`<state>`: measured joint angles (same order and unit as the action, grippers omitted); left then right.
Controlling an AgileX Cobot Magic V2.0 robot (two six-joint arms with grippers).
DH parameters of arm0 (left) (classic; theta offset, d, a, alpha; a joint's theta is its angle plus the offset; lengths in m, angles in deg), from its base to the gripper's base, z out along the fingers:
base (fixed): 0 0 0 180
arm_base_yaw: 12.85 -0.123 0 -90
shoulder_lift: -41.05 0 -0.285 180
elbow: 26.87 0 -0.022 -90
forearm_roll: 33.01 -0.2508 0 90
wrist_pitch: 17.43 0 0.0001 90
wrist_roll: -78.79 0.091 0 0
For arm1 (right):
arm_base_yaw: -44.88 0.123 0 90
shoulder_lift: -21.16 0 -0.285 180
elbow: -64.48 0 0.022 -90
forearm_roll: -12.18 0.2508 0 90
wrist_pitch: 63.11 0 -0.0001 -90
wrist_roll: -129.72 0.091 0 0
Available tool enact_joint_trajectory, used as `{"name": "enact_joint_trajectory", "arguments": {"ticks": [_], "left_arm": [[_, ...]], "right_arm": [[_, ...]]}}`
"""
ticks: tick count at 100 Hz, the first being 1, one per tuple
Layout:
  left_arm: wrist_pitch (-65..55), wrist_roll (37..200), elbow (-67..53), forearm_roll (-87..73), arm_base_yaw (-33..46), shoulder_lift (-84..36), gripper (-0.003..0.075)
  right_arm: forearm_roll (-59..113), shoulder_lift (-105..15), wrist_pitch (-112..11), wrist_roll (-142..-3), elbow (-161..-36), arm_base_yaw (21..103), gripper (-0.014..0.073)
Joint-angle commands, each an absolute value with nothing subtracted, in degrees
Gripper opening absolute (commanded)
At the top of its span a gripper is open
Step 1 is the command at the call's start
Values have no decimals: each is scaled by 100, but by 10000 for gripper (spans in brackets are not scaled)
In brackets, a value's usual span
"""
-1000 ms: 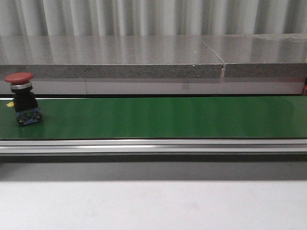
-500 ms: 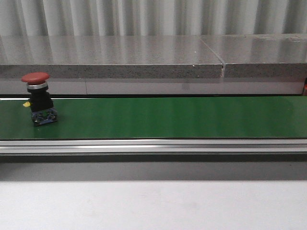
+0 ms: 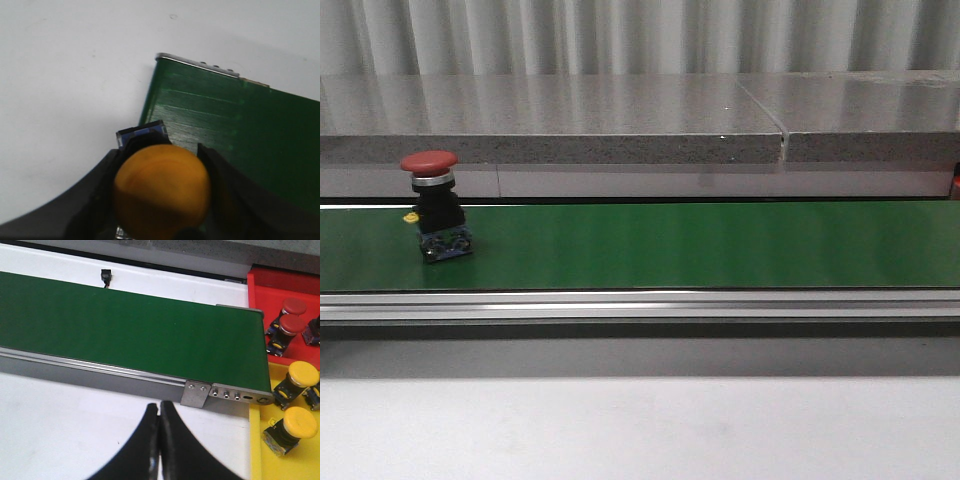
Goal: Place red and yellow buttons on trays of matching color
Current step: 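Grasp a yellow-capped button from the table with the left gripper, then lower the yellow button onto the green belt and open the left gripper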
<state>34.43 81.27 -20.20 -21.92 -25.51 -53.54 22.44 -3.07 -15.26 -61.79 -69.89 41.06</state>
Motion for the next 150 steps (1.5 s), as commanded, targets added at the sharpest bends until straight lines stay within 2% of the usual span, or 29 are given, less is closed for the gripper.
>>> {"name": "enact_joint_trajectory", "arguments": {"ticks": [1, 20, 71, 78, 90, 96, 121, 135, 142, 150], "left_arm": [[3109, 8135, -2072, -2082, -2316, -5114, 272], [2818, 8135, -1803, -2082, -1995, -5134, 272], [2958, 8146, -1792, -2103, -1995, -5684, 285], [2922, 8149, -1792, -2103, -1995, -5684, 340], [2871, 8149, -1792, -2092, -1995, -5684, 510], [2816, 8149, -1792, -2092, -1995, -5661, 542], [2616, 8443, -1792, -2084, -1912, -5231, 506], [2601, 8579, -1792, -2098, -1686, -4890, 458], [2592, 8588, -1792, -2187, -1550, -4730, 404], [2592, 8588, -1792, -2229, -1370, -4561, 283]], "right_arm": [[2299, -351, -1894, -6213, -7118, 4089, -66], [2299, -351, -1894, -6213, -7118, 4089, -66], [2299, -351, -1894, -6213, -7118, 4089, -66], [2299, -351, -1894, -6213, -7118, 4089, -66], [2299, -351, -1894, -6213, -7118, 4089, -66], [2299, -351, -1894, -6213, -7118, 4089, -66], [2299, -351, -1894, -6213, -7118, 4089, -66], [2299, -351, -1894, -6213, -7118, 4089, -66], [2299, -351, -1894, -6213, -7118, 4089, -66], [2299, -351, -1894, -6213, -7118, 4089, -66]]}}
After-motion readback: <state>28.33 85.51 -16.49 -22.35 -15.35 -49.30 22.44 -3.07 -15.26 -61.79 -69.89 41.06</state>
